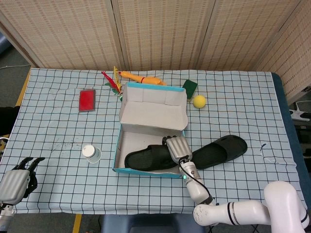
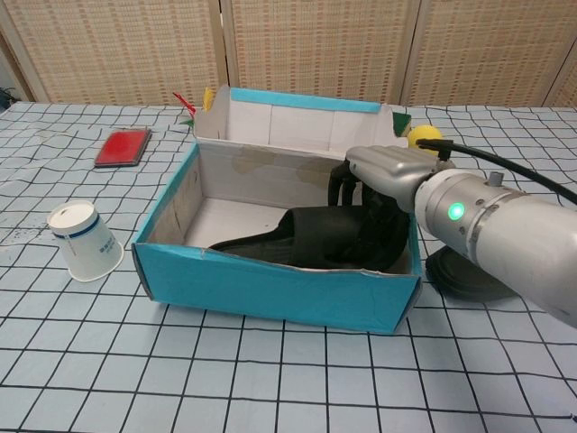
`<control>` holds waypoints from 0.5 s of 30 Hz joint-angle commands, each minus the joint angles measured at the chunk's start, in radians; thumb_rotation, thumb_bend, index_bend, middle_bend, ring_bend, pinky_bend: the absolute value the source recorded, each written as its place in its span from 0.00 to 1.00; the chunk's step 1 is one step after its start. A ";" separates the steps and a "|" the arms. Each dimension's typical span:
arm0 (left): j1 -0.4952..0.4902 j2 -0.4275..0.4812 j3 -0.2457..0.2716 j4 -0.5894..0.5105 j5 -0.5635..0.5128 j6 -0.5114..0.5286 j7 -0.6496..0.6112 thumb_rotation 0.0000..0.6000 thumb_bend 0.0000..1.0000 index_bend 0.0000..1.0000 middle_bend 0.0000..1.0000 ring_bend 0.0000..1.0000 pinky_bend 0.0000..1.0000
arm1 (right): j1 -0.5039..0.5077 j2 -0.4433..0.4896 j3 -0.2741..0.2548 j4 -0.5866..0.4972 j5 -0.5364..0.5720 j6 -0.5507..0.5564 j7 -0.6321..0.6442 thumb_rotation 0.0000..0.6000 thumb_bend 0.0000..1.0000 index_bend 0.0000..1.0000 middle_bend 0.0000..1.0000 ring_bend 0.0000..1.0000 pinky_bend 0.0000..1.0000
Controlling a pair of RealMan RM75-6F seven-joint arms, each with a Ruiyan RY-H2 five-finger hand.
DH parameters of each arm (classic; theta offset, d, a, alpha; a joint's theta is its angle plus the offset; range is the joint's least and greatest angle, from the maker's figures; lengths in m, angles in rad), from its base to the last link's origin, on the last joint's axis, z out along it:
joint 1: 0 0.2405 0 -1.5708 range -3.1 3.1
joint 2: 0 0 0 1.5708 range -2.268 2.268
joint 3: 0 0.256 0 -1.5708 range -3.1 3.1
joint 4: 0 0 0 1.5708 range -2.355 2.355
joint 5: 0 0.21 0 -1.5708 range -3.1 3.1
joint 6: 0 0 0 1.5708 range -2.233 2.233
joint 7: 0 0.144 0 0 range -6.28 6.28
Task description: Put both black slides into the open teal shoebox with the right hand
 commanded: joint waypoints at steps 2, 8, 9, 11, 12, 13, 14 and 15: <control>-0.001 0.000 0.000 0.001 -0.003 -0.003 0.000 1.00 0.37 0.18 0.05 0.15 0.41 | -0.004 -0.021 0.007 0.030 -0.053 -0.011 0.043 1.00 0.05 0.71 0.57 0.45 0.53; -0.001 0.001 -0.001 0.000 -0.009 -0.007 -0.002 1.00 0.37 0.18 0.05 0.15 0.41 | -0.010 -0.054 0.001 0.095 -0.100 -0.048 0.098 1.00 0.05 0.70 0.57 0.45 0.53; -0.001 0.001 -0.001 0.000 -0.009 -0.007 -0.003 1.00 0.37 0.18 0.05 0.15 0.41 | -0.012 -0.053 -0.002 0.097 -0.102 -0.057 0.104 1.00 0.05 0.68 0.57 0.43 0.53; -0.001 0.002 -0.001 0.001 -0.010 -0.008 -0.003 1.00 0.37 0.18 0.05 0.15 0.41 | -0.019 -0.040 -0.006 0.087 -0.099 -0.093 0.128 1.00 0.05 0.58 0.53 0.37 0.50; -0.002 0.002 -0.001 0.000 -0.011 -0.009 -0.004 1.00 0.37 0.18 0.05 0.15 0.41 | -0.022 -0.030 -0.006 0.078 -0.096 -0.115 0.144 1.00 0.05 0.50 0.49 0.32 0.47; -0.002 0.003 0.000 0.000 -0.012 -0.011 -0.004 1.00 0.37 0.18 0.05 0.15 0.41 | -0.025 -0.012 -0.006 0.062 -0.088 -0.149 0.165 1.00 0.05 0.41 0.41 0.25 0.42; -0.002 0.003 0.000 -0.001 -0.012 -0.011 -0.004 1.00 0.37 0.18 0.05 0.15 0.41 | -0.026 0.005 -0.006 0.049 -0.080 -0.175 0.178 1.00 0.05 0.35 0.36 0.21 0.39; -0.003 0.004 0.000 -0.002 -0.012 -0.012 -0.003 1.00 0.37 0.18 0.05 0.15 0.41 | -0.027 0.021 -0.007 0.035 -0.072 -0.198 0.186 1.00 0.05 0.28 0.29 0.14 0.34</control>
